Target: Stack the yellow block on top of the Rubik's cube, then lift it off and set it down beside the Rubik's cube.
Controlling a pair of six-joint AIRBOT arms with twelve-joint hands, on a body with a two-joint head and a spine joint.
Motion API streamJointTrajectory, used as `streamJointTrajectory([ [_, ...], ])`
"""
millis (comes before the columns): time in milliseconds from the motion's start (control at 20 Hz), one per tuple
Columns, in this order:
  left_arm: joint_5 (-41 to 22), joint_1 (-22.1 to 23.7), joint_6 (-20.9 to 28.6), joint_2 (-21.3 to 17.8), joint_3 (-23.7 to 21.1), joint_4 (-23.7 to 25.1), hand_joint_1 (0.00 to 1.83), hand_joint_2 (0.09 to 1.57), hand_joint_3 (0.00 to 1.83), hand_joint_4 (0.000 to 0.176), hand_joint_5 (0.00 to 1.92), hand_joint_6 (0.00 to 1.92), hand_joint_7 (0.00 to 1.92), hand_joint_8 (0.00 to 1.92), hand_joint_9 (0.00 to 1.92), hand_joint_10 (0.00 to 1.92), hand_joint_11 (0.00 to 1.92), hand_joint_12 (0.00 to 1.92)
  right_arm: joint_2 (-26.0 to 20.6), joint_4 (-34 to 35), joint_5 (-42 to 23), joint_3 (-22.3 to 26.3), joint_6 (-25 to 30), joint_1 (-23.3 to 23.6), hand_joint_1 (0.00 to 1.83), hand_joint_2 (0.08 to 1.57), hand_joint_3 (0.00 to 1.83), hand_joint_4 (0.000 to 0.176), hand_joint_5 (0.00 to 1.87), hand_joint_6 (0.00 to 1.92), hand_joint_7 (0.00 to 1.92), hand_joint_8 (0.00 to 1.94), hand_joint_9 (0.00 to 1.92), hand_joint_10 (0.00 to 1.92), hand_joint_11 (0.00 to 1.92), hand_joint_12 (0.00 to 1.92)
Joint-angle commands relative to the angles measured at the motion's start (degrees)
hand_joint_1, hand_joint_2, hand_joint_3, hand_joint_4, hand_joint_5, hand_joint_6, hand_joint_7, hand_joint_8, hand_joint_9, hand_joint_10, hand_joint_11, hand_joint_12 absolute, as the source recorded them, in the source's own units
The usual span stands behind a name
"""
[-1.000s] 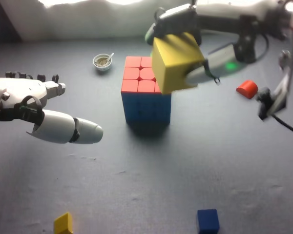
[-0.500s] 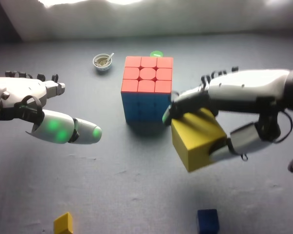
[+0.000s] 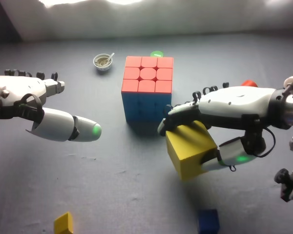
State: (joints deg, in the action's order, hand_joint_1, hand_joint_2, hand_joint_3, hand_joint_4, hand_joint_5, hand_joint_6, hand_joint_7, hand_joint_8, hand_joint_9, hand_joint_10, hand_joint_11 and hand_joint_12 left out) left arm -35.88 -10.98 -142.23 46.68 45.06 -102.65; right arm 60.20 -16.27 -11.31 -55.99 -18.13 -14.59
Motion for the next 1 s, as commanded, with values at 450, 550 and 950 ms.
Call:
streamJointTrajectory([
  [450,-1.22,0.58,-0.25,-0.64,0.39,2.47,0.14,0.89,0.00,0.000,0.06,0.00,0.10,0.00,0.11,0.00,0.00,0.36,1.19,5.58,-15.93,-0.03,-11.15,-5.84,1.31,1.31,0.00,0.000,0.54,1.55,0.74,1.46,0.50,1.69,0.19,1.82],
  [550,-1.22,0.58,-0.27,-0.64,0.38,2.47,0.14,0.89,0.00,0.000,0.08,0.00,0.12,0.00,0.13,0.00,0.00,0.40,1.59,6.94,-16.86,-0.03,-13.58,-6.51,1.30,1.32,0.00,0.000,0.52,1.58,0.72,1.49,0.48,1.71,0.18,1.83],
  [950,-1.22,0.56,-0.44,-0.64,0.41,2.33,0.12,0.91,0.00,0.000,0.02,0.00,0.08,0.00,0.10,0.00,0.00,0.30,3.99,14.83,-20.68,-0.43,-21.52,-8.26,1.30,1.33,0.00,0.000,0.52,1.59,0.70,1.52,0.46,1.72,0.16,1.84],
])
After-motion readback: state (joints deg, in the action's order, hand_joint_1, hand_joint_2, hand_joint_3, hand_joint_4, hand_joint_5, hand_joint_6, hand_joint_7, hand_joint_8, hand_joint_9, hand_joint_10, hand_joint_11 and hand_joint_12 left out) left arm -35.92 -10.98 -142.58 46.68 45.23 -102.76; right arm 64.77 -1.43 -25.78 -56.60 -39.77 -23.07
